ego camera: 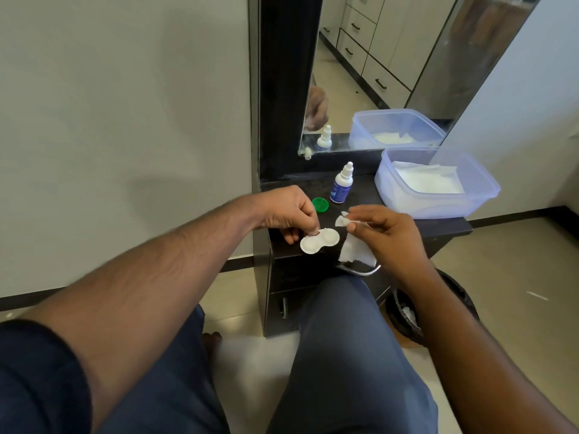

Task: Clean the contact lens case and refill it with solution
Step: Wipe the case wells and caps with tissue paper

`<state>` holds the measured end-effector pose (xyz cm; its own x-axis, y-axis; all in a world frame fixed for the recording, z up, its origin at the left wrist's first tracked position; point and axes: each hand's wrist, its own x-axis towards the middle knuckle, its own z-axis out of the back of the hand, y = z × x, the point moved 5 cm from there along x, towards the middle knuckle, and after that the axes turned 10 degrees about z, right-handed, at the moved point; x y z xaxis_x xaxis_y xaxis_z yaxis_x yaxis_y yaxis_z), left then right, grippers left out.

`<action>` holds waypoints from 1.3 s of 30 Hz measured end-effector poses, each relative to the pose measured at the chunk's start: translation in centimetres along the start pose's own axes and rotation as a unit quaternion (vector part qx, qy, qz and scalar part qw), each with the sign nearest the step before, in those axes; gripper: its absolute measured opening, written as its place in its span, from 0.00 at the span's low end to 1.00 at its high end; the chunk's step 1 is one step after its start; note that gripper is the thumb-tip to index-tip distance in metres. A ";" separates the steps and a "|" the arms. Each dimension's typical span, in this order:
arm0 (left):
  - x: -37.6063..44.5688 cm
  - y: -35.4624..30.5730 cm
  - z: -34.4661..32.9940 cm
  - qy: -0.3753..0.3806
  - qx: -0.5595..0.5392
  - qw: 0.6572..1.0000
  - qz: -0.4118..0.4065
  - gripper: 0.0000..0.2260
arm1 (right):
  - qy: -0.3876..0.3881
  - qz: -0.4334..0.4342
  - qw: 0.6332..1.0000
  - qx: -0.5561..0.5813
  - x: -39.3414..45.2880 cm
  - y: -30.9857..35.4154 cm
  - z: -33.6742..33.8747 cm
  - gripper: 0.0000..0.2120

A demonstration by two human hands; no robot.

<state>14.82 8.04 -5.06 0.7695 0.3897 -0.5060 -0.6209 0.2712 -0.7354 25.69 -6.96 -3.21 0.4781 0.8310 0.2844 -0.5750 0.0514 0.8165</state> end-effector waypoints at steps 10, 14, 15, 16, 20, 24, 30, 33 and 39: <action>-0.3 0.5 -0.3 -0.031 -0.016 0.999 -0.025 0.05 | 0.196 0.156 0.952 -0.176 1.5 2.2 -2.7 0.11; -0.3 0.6 -0.3 -0.047 -0.022 0.998 -0.038 0.05 | 0.172 0.147 0.955 -0.193 1.1 2.0 -3.1 0.10; -0.3 0.7 -0.3 -0.047 -0.020 0.998 -0.039 0.05 | 0.161 0.154 0.955 -0.195 0.9 1.9 -3.4 0.10; -0.3 0.7 -0.3 -0.047 -0.019 0.998 -0.039 0.05 | 0.146 0.153 0.959 -0.188 0.9 1.8 -3.5 0.10; -0.3 0.7 -0.2 -0.047 -0.034 0.998 -0.037 0.06 | 0.070 0.055 0.993 -0.072 0.8 0.1 -2.8 0.09; -0.2 0.6 0.0 -0.044 -0.048 0.997 -0.034 0.06 | 0.026 0.017 0.998 0.052 0.8 -0.6 -2.7 0.11; -0.1 0.6 -0.1 -0.043 -0.052 0.997 -0.029 0.06 | 0.049 0.009 0.996 0.074 1.4 -1.0 -2.8 0.13; -0.1 0.6 -0.1 -0.041 -0.054 0.997 -0.025 0.05 | 0.077 0.038 0.995 0.040 1.3 -0.8 -3.3 0.11; -0.1 0.7 -0.1 -0.046 -0.050 0.997 -0.021 0.06 | 0.050 0.056 0.997 0.025 0.9 -1.1 -3.1 0.10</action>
<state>14.34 8.11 -5.59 0.7751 0.4595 -0.4336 -0.5666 0.2019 -0.7989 24.72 -4.58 -5.41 0.3419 0.8815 0.3257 -0.5857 -0.0711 0.8074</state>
